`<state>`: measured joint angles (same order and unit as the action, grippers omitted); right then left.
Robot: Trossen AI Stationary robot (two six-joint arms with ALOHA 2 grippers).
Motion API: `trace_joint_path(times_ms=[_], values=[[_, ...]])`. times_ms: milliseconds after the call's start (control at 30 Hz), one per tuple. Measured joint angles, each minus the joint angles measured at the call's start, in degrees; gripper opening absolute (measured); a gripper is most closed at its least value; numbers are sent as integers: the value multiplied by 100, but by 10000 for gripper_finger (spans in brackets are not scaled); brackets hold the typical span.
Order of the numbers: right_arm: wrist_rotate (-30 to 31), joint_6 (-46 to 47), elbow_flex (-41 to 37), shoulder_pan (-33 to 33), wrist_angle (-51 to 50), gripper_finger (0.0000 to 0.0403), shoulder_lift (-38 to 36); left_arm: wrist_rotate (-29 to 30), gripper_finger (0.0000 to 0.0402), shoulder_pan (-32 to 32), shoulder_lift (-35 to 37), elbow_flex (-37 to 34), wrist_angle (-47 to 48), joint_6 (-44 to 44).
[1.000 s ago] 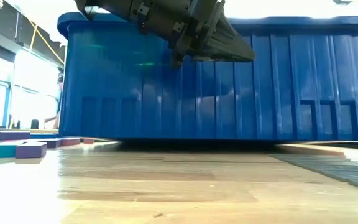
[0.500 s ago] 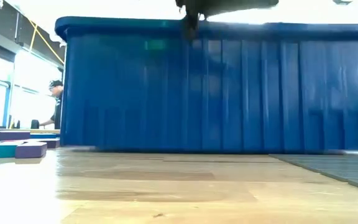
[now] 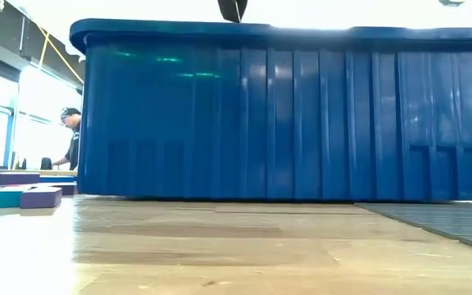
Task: Sort blocks
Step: Insert the bin divider into the blue bin
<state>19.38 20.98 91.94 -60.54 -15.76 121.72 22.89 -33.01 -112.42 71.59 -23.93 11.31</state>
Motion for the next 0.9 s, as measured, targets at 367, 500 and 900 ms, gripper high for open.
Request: trace_joint_path(times_ms=[367, 500, 900], values=[[-281, 578, 3519, 7, -3139, 191, 2148, -293, 0, -196, -265, 268, 9, -225], [-430, 719, 4322, 96, -3483, 191, 2702, -341, 0, -200, -639, 714, 25, -397], [-634, 948, 4300, -39, -4096, 242, 2610, -968, 0, 43, -1331, 1414, 473, -593]])
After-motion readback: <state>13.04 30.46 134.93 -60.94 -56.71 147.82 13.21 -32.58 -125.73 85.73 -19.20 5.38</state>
